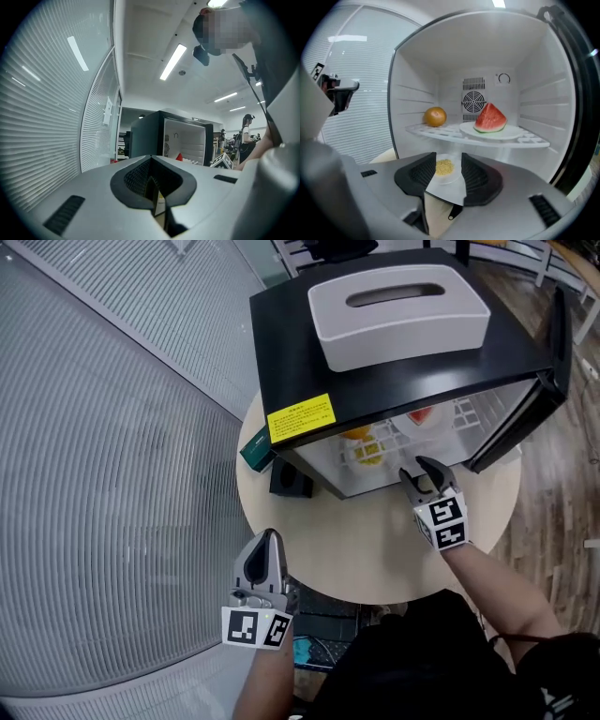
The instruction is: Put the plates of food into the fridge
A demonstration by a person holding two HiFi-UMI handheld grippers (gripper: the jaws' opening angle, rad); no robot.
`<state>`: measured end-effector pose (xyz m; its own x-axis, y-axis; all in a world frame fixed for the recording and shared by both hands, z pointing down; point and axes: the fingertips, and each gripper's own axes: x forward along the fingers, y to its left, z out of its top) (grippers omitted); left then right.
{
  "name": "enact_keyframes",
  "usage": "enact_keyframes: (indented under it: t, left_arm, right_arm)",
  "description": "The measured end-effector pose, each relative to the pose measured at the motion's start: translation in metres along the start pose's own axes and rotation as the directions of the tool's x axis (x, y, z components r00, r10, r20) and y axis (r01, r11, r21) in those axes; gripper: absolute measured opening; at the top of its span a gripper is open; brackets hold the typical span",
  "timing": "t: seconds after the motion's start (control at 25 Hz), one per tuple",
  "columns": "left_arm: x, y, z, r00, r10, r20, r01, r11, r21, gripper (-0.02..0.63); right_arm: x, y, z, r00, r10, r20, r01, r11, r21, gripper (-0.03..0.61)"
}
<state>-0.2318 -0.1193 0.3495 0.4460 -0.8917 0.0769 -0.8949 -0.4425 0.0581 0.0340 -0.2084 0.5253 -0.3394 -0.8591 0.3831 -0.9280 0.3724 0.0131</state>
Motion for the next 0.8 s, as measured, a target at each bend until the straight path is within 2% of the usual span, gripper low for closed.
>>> enact_keyframes:
  t: [0.24,0.48,0.68,0.8]
  left_arm:
    - [0.003,-0.029,0.004,0.997,-0.072,0.024,0.072,0.997,0.002,0.006]
    - [-0.005,-0.054,0.028,0.988,-0.138,0.071,0.134,0.989,0.055,0.006]
    - [-0.017,-0.064,0.027,0.984,-0.159,0.082,0.156,0.987,0.035,0.006]
    - [-0.030,-0.067,0.023,0.984,-0.162,0.080,0.160,0.987,0.030,0.006]
  right_arm:
    - [-0.048,0.000,0.036,0.996,0.003,0.094,-0.001,1.000,-0.020,0.173]
    - [-0.089,0.014,0.059,0.990,0.040,0.139,-0.031,0.997,-0.064,0.172]
    - [-0.124,0.007,0.067,0.986,0.006,0.169,0.004,0.998,-0.058,0.081]
    - [-0.146,-0.001,0.067,0.982,-0.031,0.185,0.038,0.999,-0.036,0.064]
